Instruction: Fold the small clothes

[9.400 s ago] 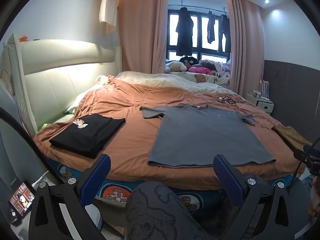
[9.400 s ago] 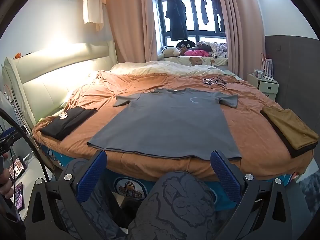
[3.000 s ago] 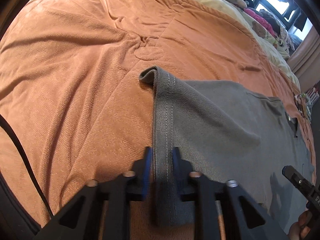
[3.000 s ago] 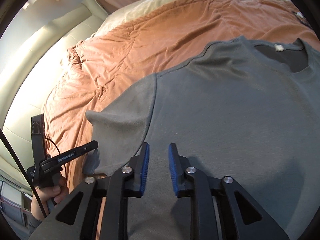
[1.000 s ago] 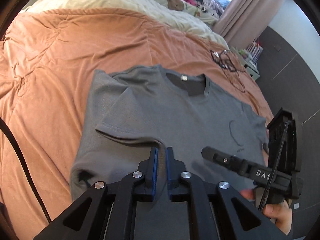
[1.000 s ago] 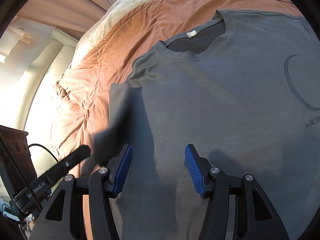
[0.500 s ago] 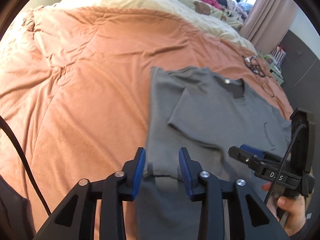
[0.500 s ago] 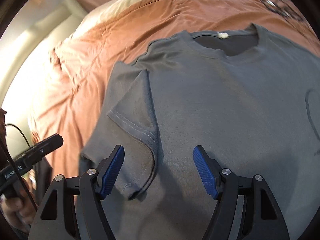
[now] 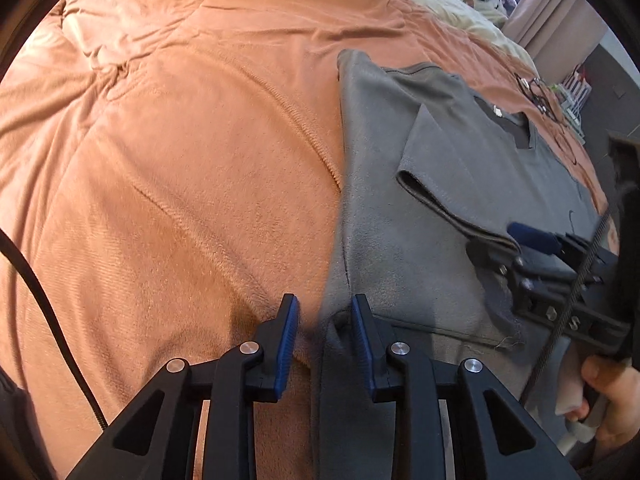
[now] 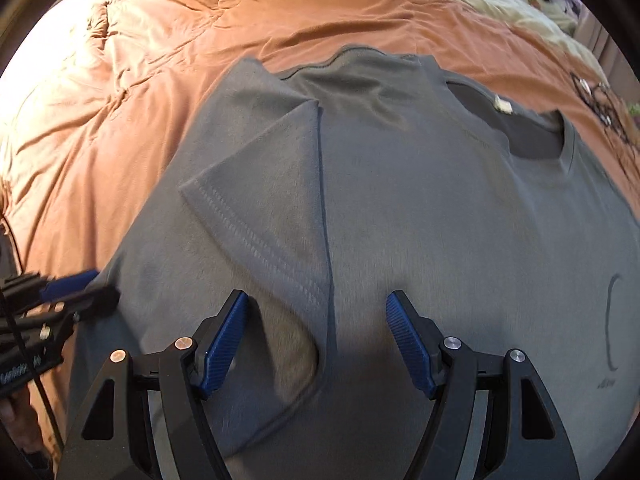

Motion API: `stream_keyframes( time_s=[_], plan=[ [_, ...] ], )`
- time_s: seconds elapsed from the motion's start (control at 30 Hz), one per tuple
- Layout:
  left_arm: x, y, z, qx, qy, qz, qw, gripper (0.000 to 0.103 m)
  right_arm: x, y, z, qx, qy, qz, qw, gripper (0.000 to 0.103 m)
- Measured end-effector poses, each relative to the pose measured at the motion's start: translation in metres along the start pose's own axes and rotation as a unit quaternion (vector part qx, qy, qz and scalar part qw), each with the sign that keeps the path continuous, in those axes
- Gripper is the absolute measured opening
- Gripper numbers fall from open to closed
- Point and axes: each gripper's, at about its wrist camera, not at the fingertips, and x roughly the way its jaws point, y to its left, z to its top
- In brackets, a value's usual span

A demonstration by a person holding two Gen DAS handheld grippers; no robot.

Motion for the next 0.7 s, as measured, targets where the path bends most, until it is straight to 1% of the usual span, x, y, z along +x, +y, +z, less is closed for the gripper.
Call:
stream_keyframes(
  time_s=[0.03, 0.13, 0.2, 0.27, 0.33, 0.4, 0.43, 0.47, 0.5, 0.57, 0.63, 0.7],
  plan=[
    [0.000, 0.001, 0.000, -0.001, 0.000, -0.001, 1.0000, 0.029, 0.003, 0.001, 0.004, -0.001, -0.005, -0.007, 1.000, 0.069],
    [0.000, -0.001, -0.001, 0.004, 0.001, 0.002, 1.0000, 0.028, 0.009, -0.003, 0.012, 0.007, -0.015, -0.018, 1.000, 0.059],
    [0.000, -0.001, -0.001, 0.006, 0.001, 0.003, 1.0000, 0.028, 0.008, -0.012, 0.015, 0.024, -0.020, -0.025, 0.999, 0.041],
    [0.000, 0.000, -0.001, 0.005, 0.002, 0.002, 1.0000, 0.028, 0.003, -0.026, 0.015, 0.049, -0.028, -0.030, 0.998, 0.037],
    [0.000, -0.002, 0.002, 0.005, 0.003, 0.003, 1.0000, 0.028, -0.002, -0.041, 0.011, 0.073, -0.036, -0.040, 0.996, 0.037],
    [-0.001, -0.003, 0.004, 0.007, 0.001, 0.003, 1.0000, 0.028, -0.005, -0.054, 0.008, 0.094, -0.037, -0.035, 0.994, 0.037],
    [-0.002, -0.004, 0.005, 0.008, -0.001, 0.003, 1.0000, 0.028, -0.006, -0.063, 0.006, 0.107, -0.037, -0.030, 0.993, 0.037],
    [-0.004, -0.005, 0.006, 0.010, -0.004, 0.002, 0.9999, 0.028, -0.006, -0.071, 0.004, 0.123, -0.035, -0.013, 0.992, 0.037],
    [-0.008, -0.005, 0.009, 0.012, -0.010, 0.002, 0.9999, 0.028, -0.005, -0.079, 0.001, 0.140, -0.033, 0.019, 0.989, 0.037],
    [-0.013, -0.005, 0.015, 0.012, -0.021, 0.001, 0.9997, 0.028, -0.003, -0.088, 0.001, 0.158, -0.030, 0.061, 0.985, 0.037],
    [-0.015, -0.004, 0.023, 0.008, -0.031, -0.002, 0.9995, 0.029, 0.000, -0.094, 0.002, 0.165, -0.030, 0.085, 0.982, 0.037],
    [-0.015, -0.004, 0.033, 0.004, -0.042, -0.002, 0.9991, 0.030, 0.002, -0.096, 0.003, 0.168, -0.030, 0.094, 0.981, 0.037]
  ],
)
